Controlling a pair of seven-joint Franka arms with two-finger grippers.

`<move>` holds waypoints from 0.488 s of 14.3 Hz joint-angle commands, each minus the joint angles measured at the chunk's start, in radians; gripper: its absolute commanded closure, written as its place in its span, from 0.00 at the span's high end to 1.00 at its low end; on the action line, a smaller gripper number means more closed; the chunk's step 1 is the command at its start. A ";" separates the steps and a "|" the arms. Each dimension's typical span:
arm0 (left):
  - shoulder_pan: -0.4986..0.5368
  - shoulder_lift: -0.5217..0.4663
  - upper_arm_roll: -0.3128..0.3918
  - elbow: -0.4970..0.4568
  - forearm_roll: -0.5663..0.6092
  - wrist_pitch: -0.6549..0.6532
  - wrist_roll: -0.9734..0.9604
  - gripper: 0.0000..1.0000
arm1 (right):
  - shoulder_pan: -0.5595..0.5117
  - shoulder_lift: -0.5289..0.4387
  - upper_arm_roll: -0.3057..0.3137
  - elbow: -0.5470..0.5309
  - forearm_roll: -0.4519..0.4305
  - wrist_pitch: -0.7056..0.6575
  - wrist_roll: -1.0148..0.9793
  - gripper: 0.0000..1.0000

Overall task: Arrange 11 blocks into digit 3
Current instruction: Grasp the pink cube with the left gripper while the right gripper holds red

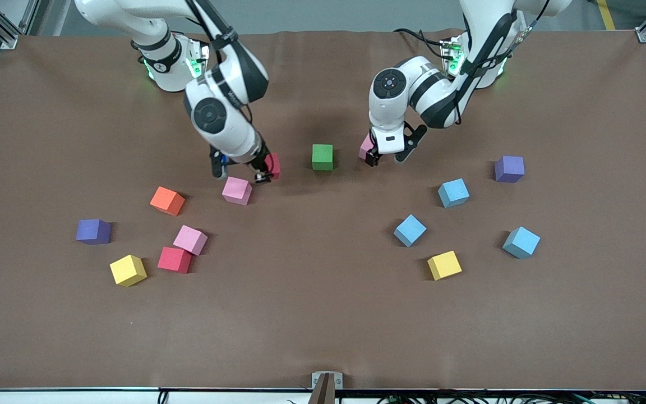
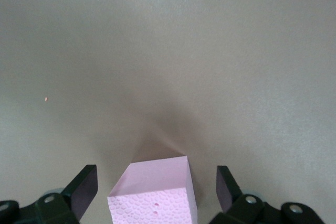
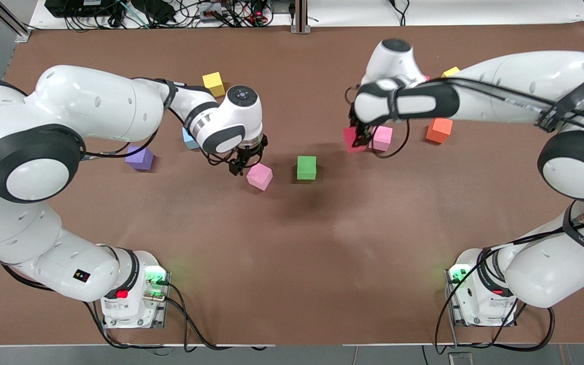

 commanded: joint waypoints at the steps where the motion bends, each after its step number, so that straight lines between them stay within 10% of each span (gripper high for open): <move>1: 0.002 -0.008 -0.008 -0.044 -0.018 0.072 -0.032 0.99 | 0.007 -0.003 0.008 -0.037 0.010 0.028 0.039 0.00; 7: -0.006 0.041 -0.010 -0.055 -0.018 0.150 -0.096 0.55 | 0.082 0.085 0.022 -0.045 0.196 0.198 0.037 0.00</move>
